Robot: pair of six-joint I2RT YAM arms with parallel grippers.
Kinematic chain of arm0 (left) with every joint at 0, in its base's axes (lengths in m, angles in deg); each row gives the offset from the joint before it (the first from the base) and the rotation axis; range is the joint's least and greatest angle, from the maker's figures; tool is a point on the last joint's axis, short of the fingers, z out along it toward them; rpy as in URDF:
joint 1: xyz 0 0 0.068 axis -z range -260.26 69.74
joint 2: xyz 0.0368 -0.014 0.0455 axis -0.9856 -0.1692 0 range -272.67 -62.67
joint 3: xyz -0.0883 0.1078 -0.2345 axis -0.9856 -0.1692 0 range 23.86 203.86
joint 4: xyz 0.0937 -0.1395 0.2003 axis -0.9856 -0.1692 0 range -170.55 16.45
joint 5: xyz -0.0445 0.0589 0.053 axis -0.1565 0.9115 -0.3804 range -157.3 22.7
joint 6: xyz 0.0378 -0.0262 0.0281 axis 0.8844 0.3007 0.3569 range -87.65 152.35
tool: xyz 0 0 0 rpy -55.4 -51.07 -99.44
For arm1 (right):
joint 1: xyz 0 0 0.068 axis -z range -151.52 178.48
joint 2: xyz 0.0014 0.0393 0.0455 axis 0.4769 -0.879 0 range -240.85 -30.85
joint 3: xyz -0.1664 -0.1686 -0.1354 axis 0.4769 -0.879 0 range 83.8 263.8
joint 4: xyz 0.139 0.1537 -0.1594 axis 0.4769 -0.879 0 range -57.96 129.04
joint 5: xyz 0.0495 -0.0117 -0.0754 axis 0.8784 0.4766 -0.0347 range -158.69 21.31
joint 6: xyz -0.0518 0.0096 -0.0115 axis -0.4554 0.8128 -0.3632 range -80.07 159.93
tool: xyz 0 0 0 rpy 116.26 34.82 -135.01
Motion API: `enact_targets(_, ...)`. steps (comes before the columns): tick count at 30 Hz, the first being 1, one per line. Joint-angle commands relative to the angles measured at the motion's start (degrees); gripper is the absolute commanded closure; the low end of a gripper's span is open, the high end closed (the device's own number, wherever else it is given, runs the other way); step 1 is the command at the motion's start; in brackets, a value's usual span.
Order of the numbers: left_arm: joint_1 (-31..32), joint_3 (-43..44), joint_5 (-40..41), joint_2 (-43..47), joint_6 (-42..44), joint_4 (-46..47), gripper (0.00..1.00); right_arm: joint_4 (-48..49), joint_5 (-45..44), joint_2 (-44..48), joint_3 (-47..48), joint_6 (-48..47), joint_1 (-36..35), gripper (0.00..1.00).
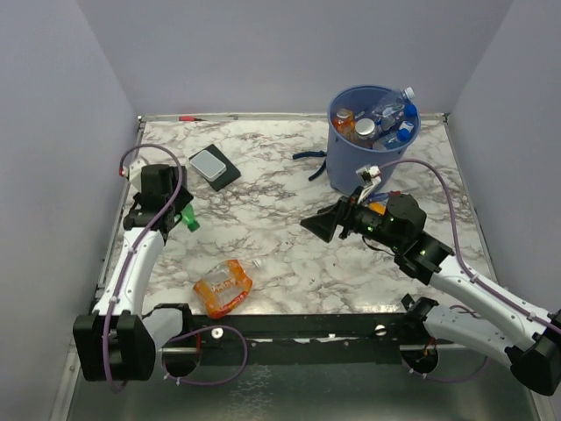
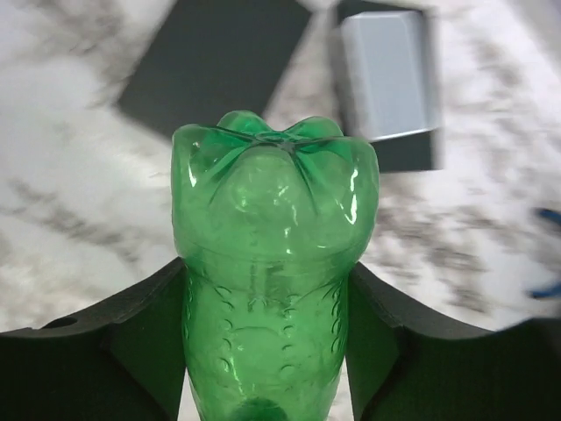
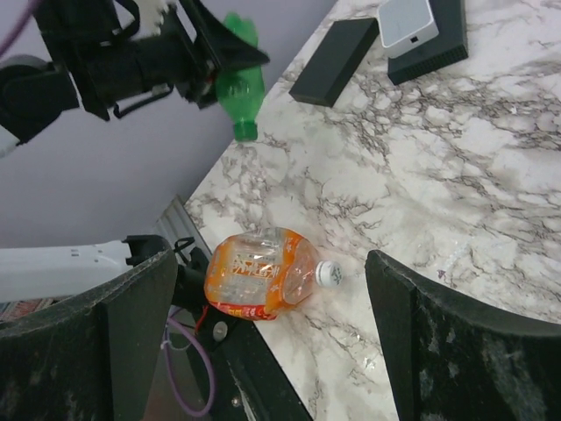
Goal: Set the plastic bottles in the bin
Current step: Pick up the plastic bottle at the center of the board, then place the plastic bottle in the trash bin.
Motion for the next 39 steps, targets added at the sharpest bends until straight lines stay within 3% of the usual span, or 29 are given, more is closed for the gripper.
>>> enact_targets(1, 4.9, 6.6, -15.0, 4.4, -5.6, 6.8, 0.60, -1.1, 6.1, 1.3, 1.9, -4.7, -0.3, 0.08)
enact_targets(5, 16.0, 1.3, -25.4, 4.9, -11.9, 32.3, 0.63, -1.0, 9.5, 0.2, 2.3, -6.4, -0.4, 0.03)
enact_targets(9, 27.3, 3.2, -29.3, -1.1, -10.1, 46.9, 0.65, 1.9, 8.6, 0.2, 2.3, -6.2, -0.7, 0.00)
enact_targets(15, 30.8, 0.4, -34.8, -6.3, -20.6, 70.6, 0.71, 7.3, -2.3, -2.1, 2.1, -10.1, -6.9, 0.00)
enact_targets(23, 33.0, -1.7, -36.2, -2.8, -19.4, 71.7, 0.71, 9.5, -17.0, -9.3, 5.9, -10.0, -12.5, 0.00)
enact_targets(31, 33.2, -4.6, -37.6, 1.0, -19.6, 71.6, 0.71, 17.2, -19.3, -11.7, 6.4, -8.4, -12.6, 0.01)
enact_targets(39, 33.3, -5.4, -37.4, 2.1, -20.0, 71.6, 0.71, 11.0, -17.7, -14.8, 11.7, -12.9, -12.7, 0.36)
